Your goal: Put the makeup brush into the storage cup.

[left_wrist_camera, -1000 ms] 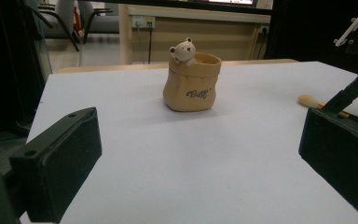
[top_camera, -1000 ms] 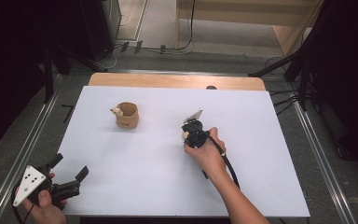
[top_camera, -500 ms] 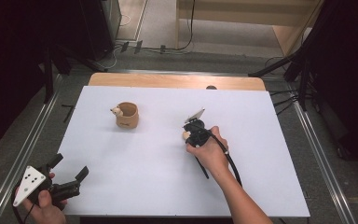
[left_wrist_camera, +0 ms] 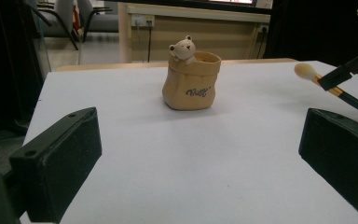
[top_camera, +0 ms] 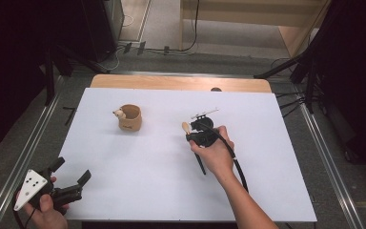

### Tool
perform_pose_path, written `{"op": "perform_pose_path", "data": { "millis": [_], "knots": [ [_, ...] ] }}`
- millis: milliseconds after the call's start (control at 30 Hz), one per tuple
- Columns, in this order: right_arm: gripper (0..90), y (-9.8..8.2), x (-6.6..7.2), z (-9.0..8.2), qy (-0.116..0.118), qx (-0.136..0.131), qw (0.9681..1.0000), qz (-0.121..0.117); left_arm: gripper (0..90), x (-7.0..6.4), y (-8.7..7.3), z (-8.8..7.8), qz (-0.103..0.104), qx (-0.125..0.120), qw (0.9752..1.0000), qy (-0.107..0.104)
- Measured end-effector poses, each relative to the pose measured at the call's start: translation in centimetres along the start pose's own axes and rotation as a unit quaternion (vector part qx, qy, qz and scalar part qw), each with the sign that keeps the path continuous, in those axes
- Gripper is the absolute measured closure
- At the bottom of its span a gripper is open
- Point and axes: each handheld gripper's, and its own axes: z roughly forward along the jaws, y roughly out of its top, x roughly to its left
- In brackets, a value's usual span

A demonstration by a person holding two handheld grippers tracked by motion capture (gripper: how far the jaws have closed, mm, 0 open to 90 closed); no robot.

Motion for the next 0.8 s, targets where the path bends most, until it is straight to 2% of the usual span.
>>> {"op": "perform_pose_path", "data": {
  "millis": [33,133,233,300,333,467,600,667,733,800],
  "knots": [
    [80.3,0.0,0.0,0.0,0.0,0.0,1.0,0.0,0.0,0.0,0.0,0.0,0.0,0.0,1.0,0.0],
    [80.3,0.1,0.1,-0.7,0.008,-0.042,0.9991,-0.002,0.0,0.0,0.0,0.0,-0.001,-0.001,1.0,0.001],
    [80.3,0.2,0.2,-1.4,0.025,-0.08,0.9965,0.001,0.0,0.0,0.0,0.0,-0.001,-0.001,1.0,-0.001],
    [80.3,0.3,0.4,-1.9,0.027,-0.103,0.9943,0.001,0.0,-0.1,0.0,0.0,0.0,-0.001,1.0,-0.002],
    [80.3,0.3,0.4,-2.1,0.035,-0.117,0.9926,-0.003,0.0,-0.1,0.0,0.0,0.001,-0.001,1.0,-0.002],
    [80.3,0.3,0.6,-2.8,0.042,-0.167,0.985,-0.015,0.0,-0.1,0.0,0.1,0.001,0.001,1.0,-0.002],
    [80.3,0.3,0.9,-3.1,0.05,-0.198,0.9786,-0.021,0.0,0.0,0.0,0.1,-0.001,0.0,1.0,-0.001],
    [80.3,0.3,1.1,-3.1,0.048,-0.213,0.9757,-0.022,0.0,0.0,0.0,0.0,-0.002,0.0,1.0,-0.001],
    [80.3,0.4,1.3,-3.1,0.05,-0.232,0.971,-0.026,0.0,0.0,0.0,0.0,-0.002,0.0,1.0,-0.001],
    [80.2,0.6,1.4,-3.2,0.043,-0.251,0.9666,-0.025,0.0,0.0,0.0,0.0,-0.003,-0.003,1.0,-0.001]
  ]
}}
